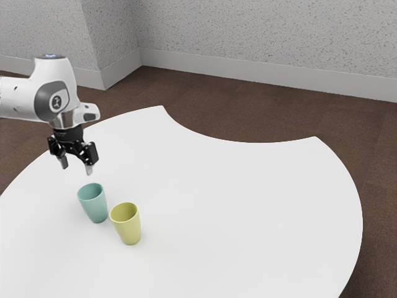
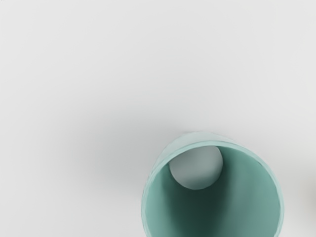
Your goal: Place the left cup onto the right cup
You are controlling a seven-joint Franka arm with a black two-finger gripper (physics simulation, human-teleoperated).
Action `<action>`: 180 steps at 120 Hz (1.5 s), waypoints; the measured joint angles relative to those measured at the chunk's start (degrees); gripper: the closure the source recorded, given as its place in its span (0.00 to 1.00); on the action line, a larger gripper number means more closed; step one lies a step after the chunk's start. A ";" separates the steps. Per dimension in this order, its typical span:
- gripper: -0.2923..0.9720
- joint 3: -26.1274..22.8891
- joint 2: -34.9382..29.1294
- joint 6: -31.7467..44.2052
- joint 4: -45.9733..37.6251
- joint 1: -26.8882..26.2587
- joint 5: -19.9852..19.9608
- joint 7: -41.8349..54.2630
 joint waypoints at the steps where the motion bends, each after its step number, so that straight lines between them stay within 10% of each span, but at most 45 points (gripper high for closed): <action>1: 0.26 0.00 0.02 0.03 -0.03 -0.03 0.03 0.03; 180: 0.25 -0.01 4.54 9.50 -3.58 1.39 1.09 11.26</action>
